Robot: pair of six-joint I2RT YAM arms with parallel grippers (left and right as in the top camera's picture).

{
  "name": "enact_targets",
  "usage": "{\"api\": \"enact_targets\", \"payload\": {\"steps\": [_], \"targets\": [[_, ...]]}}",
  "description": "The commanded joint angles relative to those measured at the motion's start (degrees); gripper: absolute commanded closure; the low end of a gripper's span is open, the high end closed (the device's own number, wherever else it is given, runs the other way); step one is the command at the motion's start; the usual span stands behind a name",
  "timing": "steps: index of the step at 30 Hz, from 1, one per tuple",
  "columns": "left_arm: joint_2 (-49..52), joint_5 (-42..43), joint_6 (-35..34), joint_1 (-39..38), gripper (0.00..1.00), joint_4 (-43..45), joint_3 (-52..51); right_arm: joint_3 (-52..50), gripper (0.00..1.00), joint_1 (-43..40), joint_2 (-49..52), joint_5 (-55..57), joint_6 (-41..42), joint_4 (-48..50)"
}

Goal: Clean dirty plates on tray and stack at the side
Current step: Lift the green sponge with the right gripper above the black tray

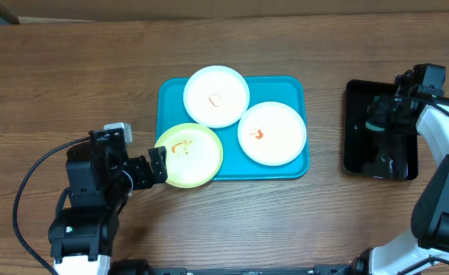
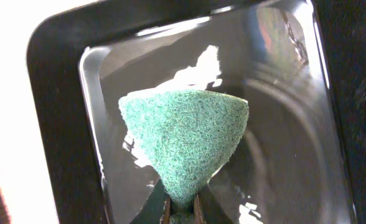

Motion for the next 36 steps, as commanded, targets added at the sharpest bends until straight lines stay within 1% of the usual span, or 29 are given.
{"api": "enact_targets", "payload": {"steps": [1, 9, 11, 19, 21, 23, 26, 27, 28, 31, 33, 36], "targets": [[-0.02, -0.02, -0.09, -0.02, 0.00, 0.02, 1.46, -0.79, 0.96, 0.33, 0.87, -0.37, 0.20, 0.72], [-0.02, 0.02, -0.11, -0.02, 0.00, 0.04, 1.46, -2.45, 0.96, 0.31, 4.70, -0.33, 0.87, -0.22], [-0.02, 0.02, -0.11, -0.02, 0.00, 0.04, 1.46, -2.84, 0.96, 0.31, 5.22, 0.50, 2.60, -1.14], [-0.02, 0.02, -0.09, -0.02, 0.00, 0.04, 1.46, -2.82, 0.96, 0.20, 5.40, 12.33, 15.23, -13.20], [-0.02, 0.04, -0.11, -0.02, 0.00, 0.00, 1.46, -2.82, 0.96, 0.20, 5.40, 15.74, 18.10, -14.25], [-0.02, 0.04, -0.11, -0.02, 0.00, 0.02, 1.46, -2.78, 0.96, 0.20, 5.40, 16.72, 18.51, -12.85], [-0.02, 0.04, -0.11, -0.02, 0.00, 0.02, 1.46, -2.69, 0.96, 0.22, 5.40, 16.52, 20.04, -8.09], [-0.02, 0.04, -0.11, -0.02, 0.00, 0.02, 1.46, -2.69, 0.96, 0.22, 5.40, 14.67, 20.15, -5.70], [-0.02, 0.07, -0.13, -0.02, 0.00, 0.02, 1.46, -2.69, 0.96, 0.22, 5.40, 12.35, 19.87, -3.87], [-0.02, 0.07, -0.13, -0.02, 0.00, 0.02, 1.46, -2.71, 0.96, 0.79, 5.42, -0.33, 15.89, 2.08], [-0.02, 0.09, -0.13, -0.02, 0.00, 0.02, 1.46, -2.71, 0.96, 1.55, 5.40, -1.73, 15.74, 1.18], [-0.02, 0.07, -0.13, -0.02, 0.00, 0.02, 1.46, -2.82, 0.96, 2.67, 5.64, 3.56, 15.87, -5.03]]}}
